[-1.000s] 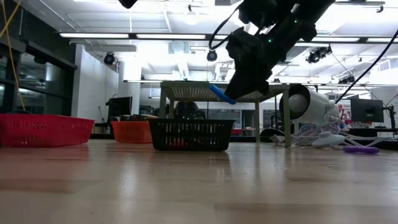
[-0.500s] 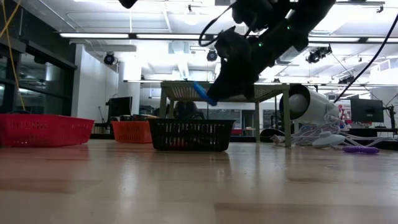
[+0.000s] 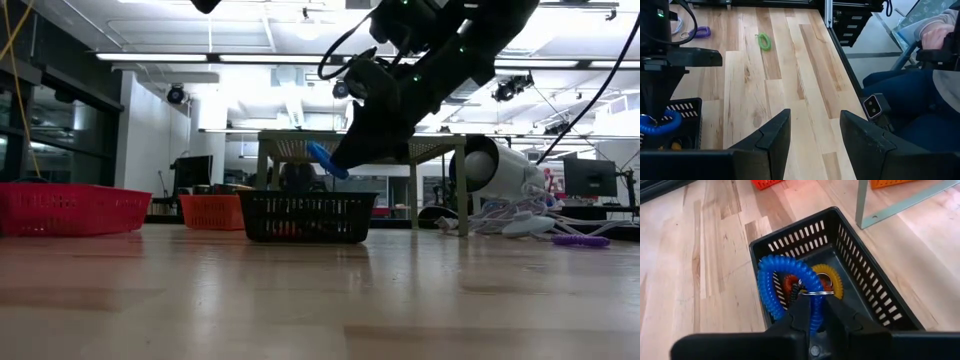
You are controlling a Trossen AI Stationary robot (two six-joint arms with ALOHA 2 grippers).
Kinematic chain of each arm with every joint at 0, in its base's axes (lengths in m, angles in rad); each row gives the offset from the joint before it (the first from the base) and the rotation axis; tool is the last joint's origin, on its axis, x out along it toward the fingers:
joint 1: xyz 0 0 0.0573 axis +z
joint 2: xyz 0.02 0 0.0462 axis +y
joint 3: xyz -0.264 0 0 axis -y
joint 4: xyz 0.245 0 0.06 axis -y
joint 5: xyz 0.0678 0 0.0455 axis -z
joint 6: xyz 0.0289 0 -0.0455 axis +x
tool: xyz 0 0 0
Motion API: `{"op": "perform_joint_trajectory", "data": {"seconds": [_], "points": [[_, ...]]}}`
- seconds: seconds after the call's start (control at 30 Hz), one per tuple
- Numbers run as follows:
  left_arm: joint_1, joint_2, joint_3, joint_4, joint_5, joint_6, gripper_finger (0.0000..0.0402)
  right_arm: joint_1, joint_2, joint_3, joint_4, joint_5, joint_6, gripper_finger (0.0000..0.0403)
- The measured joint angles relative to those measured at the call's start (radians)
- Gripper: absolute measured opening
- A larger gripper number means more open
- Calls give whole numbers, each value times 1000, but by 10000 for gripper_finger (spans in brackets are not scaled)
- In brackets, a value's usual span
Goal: Pick & Place Office Desk Supplies
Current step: Put the blue spring rubber band into the black bin on the shelf, then put the green spring rubber band into the black bin on the shelf
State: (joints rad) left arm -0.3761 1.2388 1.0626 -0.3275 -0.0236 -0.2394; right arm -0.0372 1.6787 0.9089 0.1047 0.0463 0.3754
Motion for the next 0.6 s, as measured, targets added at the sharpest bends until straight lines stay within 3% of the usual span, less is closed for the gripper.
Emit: {"op": "perform_joint_trajectory", "data": {"seconds": [0.3, 0.6], "points": [[0, 0, 0, 0, 0, 0, 166, 0, 0, 0, 0, -1, -6, 73], [0, 0, 0, 0, 0, 0, 166, 0, 0, 0, 0, -26, -3, 79]]}}
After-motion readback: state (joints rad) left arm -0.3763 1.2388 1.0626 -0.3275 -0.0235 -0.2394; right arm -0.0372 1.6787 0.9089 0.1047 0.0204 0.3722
